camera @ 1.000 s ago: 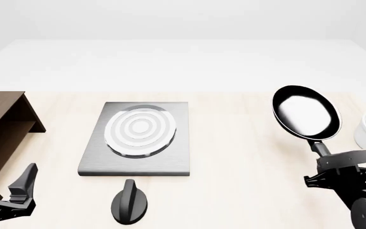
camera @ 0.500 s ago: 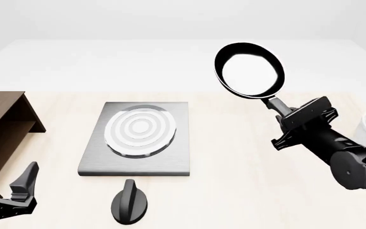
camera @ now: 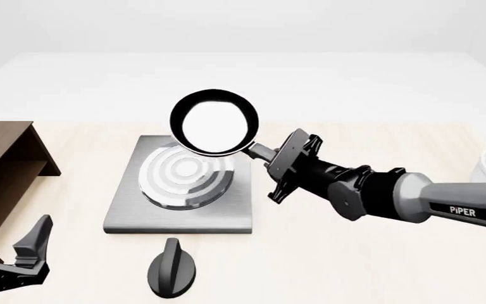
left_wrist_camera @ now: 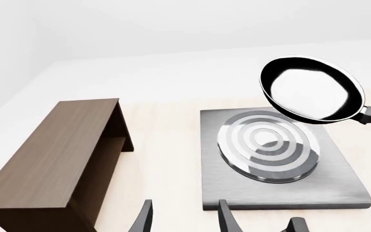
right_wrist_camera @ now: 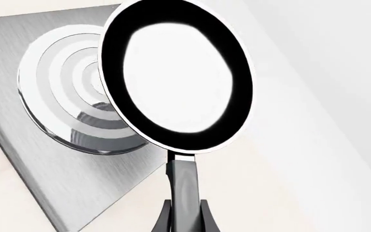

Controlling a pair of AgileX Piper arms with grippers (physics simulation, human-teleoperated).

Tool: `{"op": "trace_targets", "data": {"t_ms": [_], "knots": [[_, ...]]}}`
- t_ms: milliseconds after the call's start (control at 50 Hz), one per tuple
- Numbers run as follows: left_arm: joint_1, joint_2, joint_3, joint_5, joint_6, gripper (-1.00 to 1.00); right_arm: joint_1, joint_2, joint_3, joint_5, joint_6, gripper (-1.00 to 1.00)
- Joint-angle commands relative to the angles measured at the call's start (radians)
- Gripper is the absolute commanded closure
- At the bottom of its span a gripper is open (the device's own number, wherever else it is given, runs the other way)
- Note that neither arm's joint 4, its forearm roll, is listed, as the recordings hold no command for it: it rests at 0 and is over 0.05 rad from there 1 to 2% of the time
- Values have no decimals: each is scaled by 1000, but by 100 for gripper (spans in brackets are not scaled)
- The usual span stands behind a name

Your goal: Turn on the stove and put the frying pan on it.

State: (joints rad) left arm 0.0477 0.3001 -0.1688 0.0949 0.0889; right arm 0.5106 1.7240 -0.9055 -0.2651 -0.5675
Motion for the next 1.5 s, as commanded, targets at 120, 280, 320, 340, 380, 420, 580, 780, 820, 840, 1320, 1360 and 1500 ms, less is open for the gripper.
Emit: {"op": "trace_targets", "data": {"t_ms": [120, 280, 320, 340, 380, 420, 580, 780, 820, 840, 1320, 1360, 1500], "knots": [[19, -41, 169, -139, -32, -100, 113, 96, -123, 36, 40, 100], [17, -120, 169, -60, -39, -100, 120, 128, -114, 12, 44, 100], [17, -128, 169, -52, -41, -100, 119, 138, -111, 3, 43, 100], [17, -123, 169, -57, -41, -100, 120, 144, -109, 0, 44, 100], [14, -114, 169, -66, -38, -100, 115, 160, -98, -17, 42, 100], [15, -118, 169, -61, -38, -100, 110, 168, -92, -24, 41, 100], [13, -57, 169, -119, -36, -100, 113, 182, -76, -31, 38, 100], [11, -43, 169, -132, -35, -100, 125, 55, -56, 35, 44, -100], [11, -47, 169, -127, -35, -100, 137, -12, -52, 59, 51, -100], [11, -45, 169, -128, -34, -100, 139, -34, -48, 64, 48, -100], [8, 10, 169, -172, -31, -100, 230, -824, 119, 277, 178, -100], [10, 14, 169, -177, -32, -100, 89, -1106, 300, 132, 134, -100], [17, -29, 169, -144, -25, -100, -99, -1515, 467, 278, 352, -100]]}}
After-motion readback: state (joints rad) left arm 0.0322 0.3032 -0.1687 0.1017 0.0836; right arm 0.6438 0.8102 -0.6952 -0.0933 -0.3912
